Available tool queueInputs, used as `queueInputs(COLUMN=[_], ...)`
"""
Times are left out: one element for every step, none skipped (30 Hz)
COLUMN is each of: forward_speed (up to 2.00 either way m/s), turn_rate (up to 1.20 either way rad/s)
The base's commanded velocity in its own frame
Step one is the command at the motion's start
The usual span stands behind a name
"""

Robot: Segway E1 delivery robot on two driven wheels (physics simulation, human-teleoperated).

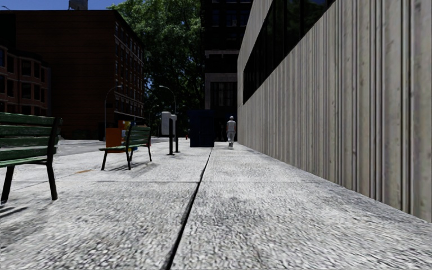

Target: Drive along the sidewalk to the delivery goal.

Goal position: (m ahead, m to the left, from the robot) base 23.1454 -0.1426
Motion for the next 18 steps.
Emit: queueInputs(forward_speed=[2.0,2.0,2.0,2.0,2.0,2.0,2.0,2.0,2.0,2.0,2.0,2.0,2.0,2.0,2.0,2.0,2.0,2.0], turn_rate=[-0.06,-0.09,-0.15,-0.19,-0.19,-0.2,-0.2,-0.2,-0.2,-0.2,-0.2,-0.2,-0.2,-0.2,-0.2,-0.2,-0.2,-0.2])
